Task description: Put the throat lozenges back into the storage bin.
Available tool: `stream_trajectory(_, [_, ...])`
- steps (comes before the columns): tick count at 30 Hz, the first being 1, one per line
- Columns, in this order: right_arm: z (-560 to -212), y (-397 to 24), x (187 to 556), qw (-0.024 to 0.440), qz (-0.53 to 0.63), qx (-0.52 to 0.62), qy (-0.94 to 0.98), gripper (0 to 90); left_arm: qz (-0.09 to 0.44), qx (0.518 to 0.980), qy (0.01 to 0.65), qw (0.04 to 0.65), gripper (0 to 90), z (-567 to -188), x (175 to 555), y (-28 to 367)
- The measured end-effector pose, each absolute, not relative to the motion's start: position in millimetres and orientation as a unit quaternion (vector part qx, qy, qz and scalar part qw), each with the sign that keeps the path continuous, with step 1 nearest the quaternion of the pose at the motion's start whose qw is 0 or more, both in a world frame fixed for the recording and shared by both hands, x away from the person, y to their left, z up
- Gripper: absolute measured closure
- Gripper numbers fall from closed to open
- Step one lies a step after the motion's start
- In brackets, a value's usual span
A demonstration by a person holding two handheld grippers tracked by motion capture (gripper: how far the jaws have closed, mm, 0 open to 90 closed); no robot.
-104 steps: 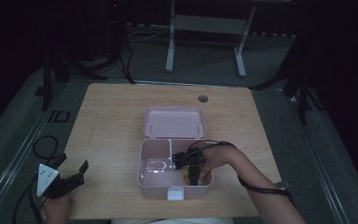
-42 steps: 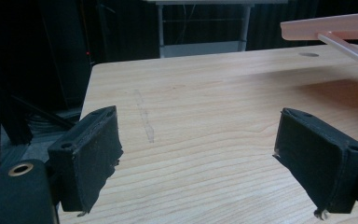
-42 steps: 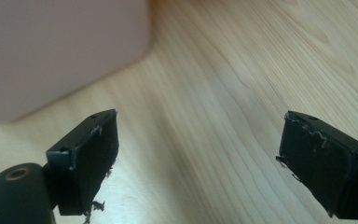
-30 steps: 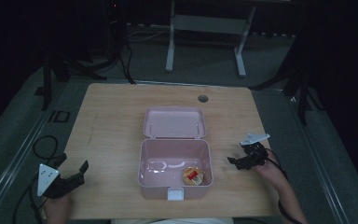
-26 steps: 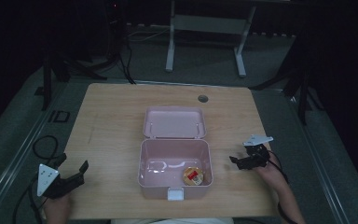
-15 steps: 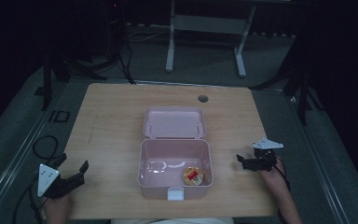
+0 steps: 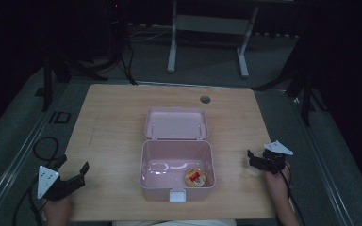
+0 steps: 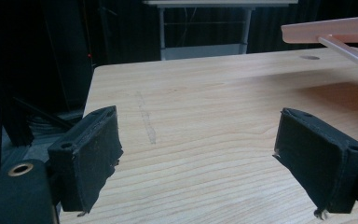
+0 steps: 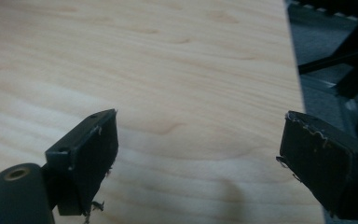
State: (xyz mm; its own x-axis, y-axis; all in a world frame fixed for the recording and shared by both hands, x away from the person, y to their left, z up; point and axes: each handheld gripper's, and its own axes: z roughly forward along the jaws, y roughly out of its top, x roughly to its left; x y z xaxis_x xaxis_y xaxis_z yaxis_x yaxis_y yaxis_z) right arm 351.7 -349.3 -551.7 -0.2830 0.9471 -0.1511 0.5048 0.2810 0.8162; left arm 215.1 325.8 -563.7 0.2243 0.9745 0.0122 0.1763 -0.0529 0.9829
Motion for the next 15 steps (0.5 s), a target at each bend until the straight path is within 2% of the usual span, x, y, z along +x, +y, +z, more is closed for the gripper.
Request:
stream_trajectory(3, [-551.7, -351.9, 353.6, 0.345, 0.337, 0.511, 0.712, 11.2, 0.402, 0.604, 0.477, 0.497, 14.6, -563.7, 214.9, 326.0])
stream_trajectory(15, [-552.7, -356.1, 358.6, 0.345, 0.330, 0.525, 0.705, 11.2, 0.402, 0.602, 0.478, 0.498, 14.6, -563.7, 214.9, 326.5])
